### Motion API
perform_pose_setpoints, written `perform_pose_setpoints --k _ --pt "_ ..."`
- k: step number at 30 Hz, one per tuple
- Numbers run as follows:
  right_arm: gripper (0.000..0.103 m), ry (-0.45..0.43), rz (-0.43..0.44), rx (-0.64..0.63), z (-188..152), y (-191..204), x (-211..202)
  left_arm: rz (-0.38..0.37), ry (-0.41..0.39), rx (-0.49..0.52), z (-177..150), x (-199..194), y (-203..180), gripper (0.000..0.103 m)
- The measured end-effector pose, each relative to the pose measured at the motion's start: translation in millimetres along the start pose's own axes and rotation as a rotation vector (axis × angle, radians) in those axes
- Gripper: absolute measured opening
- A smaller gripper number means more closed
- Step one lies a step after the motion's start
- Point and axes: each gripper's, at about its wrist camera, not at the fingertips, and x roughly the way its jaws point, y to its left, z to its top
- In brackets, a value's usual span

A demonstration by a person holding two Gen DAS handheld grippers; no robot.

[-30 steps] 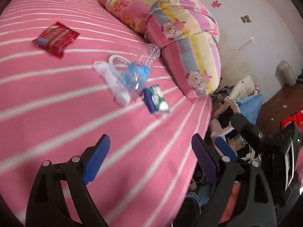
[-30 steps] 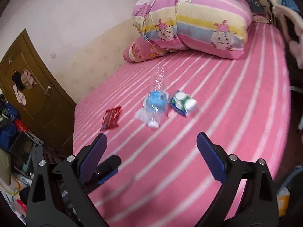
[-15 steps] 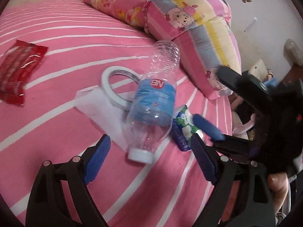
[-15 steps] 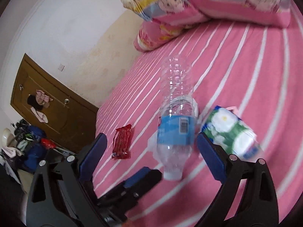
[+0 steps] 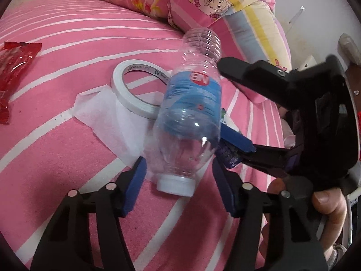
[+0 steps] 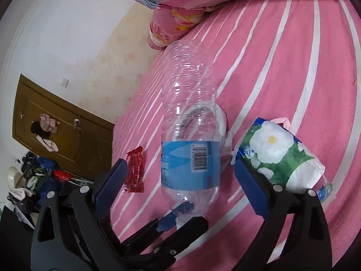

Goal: Collect trash
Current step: 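Grasp the water bottle by its cap with the left tool while the right tool grips its body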

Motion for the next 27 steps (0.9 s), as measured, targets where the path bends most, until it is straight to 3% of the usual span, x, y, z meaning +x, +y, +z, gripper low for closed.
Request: perform_pose_setpoints --k 3,6,9,15,21,27 --pt "0.092 0.011 -0.048 -0.061 -1 10 5 0.001 -0.005 -0.019 0 0 4 0.048" --pt "0.082 0.03 -0.099 -0.112 -3 15 13 0.009 -0.01 -0.01 -1 0 2 0.04" --pt "0.078 0.037 -0.101 -0.117 -5 14 15 0.002 -0.007 -0.001 -1 1 -1 0.032" --pt "0.077 0.037 -0.116 -0.127 -6 13 17 0.003 -0.016 -0.015 -2 -1 0 0.032" --pt "0.063 0.039 -0.116 -0.129 -11 12 20 0.008 -0.035 -0.017 -4 -6 0 0.032" --pt "0.062 0.026 -0.109 -0.134 -10 16 22 0.016 -0.055 -0.014 -4 -14 -2 0.032"
